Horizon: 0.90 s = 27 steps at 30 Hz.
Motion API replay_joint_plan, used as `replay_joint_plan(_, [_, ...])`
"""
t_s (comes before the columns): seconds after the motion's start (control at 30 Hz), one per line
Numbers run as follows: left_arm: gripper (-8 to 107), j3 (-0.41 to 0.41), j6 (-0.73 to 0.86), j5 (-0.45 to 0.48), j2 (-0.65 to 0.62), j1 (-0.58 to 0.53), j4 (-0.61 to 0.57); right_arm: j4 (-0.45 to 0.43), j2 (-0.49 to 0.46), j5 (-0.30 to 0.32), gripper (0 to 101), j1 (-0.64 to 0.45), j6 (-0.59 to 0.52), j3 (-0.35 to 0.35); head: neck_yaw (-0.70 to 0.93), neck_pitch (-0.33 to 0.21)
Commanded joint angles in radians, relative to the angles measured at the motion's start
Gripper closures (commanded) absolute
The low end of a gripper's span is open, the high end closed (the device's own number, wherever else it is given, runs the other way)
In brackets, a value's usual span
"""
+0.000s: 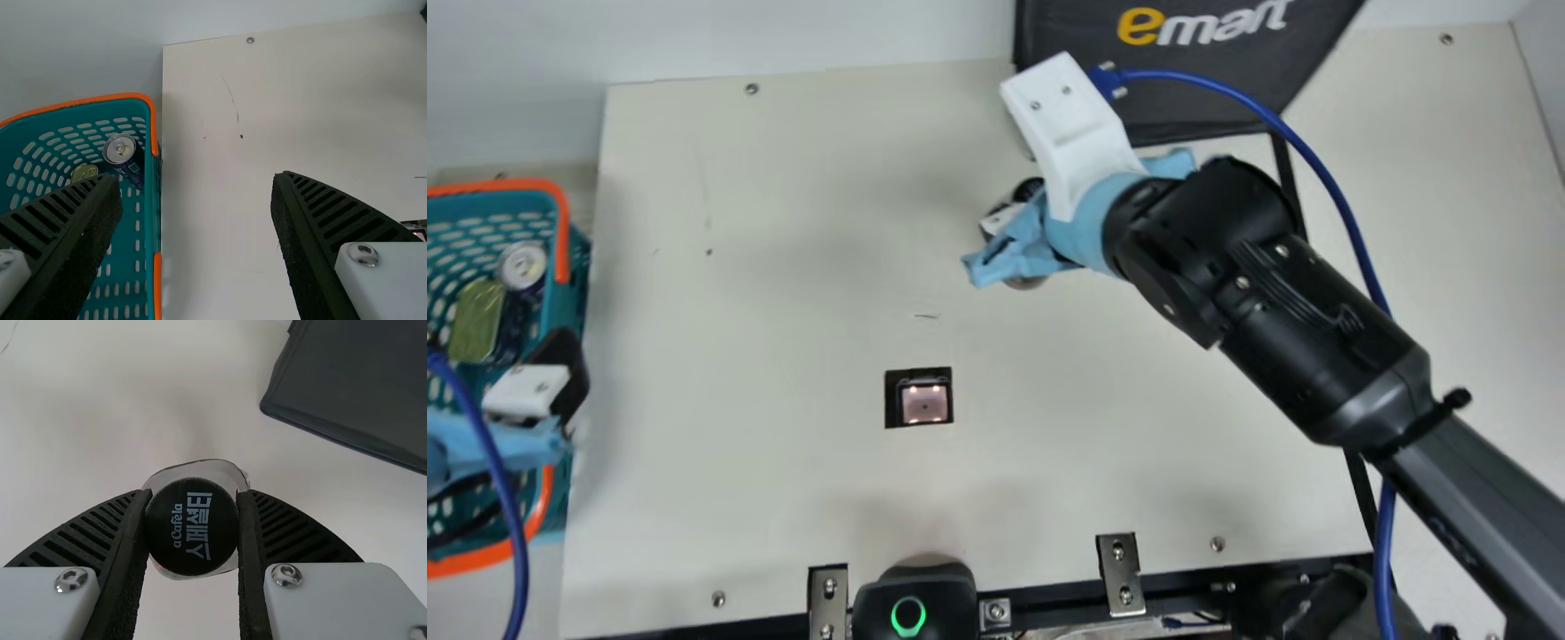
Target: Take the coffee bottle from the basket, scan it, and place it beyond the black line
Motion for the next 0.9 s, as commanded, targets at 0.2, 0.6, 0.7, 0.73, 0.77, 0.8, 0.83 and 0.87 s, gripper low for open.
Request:
replay_joint_plan(0.2, [9,0.000,0.000,0.000,0.000,0.000,0.000,-0.005,-0.024,0.017,101,-0.045,-0.007,-0.022,-0.185,-0.027])
replay_joint_plan(0.6, [9,0.000,0.000,0.000,0.000,0.000,0.000,0.013,-0.059,0.039,101,-0.161,-0.036,-0.034,-0.185,-0.027])
replay_joint_plan(0.7, [9,0.000,0.000,0.000,0.000,0.000,0.000,0.021,-0.065,0.043,101,-0.193,-0.045,-0.037,-0.185,-0.027])
replay_joint_plan(0.73, [9,0.000,0.000,0.000,0.000,0.000,0.000,0.024,-0.067,0.044,101,-0.205,-0.048,-0.037,-0.185,-0.027])
replay_joint_plan(0.77, [9,0.000,0.000,0.000,0.000,0.000,0.000,0.027,-0.070,0.044,101,-0.216,-0.050,-0.037,-0.185,-0.027])
replay_joint_plan(0.8, [9,0.000,0.000,0.000,0.000,0.000,0.000,0.031,-0.072,0.045,101,-0.228,-0.053,-0.038,-0.185,-0.027])
replay_joint_plan(0.83, [9,0.000,0.000,0.000,0.000,0.000,0.000,0.034,-0.074,0.045,101,-0.240,-0.056,-0.037,-0.185,-0.027])
replay_joint_plan(0.87, [9,0.000,0.000,0.000,0.000,0.000,0.000,0.039,-0.077,0.045,101,-0.253,-0.060,-0.037,-0.185,-0.027])
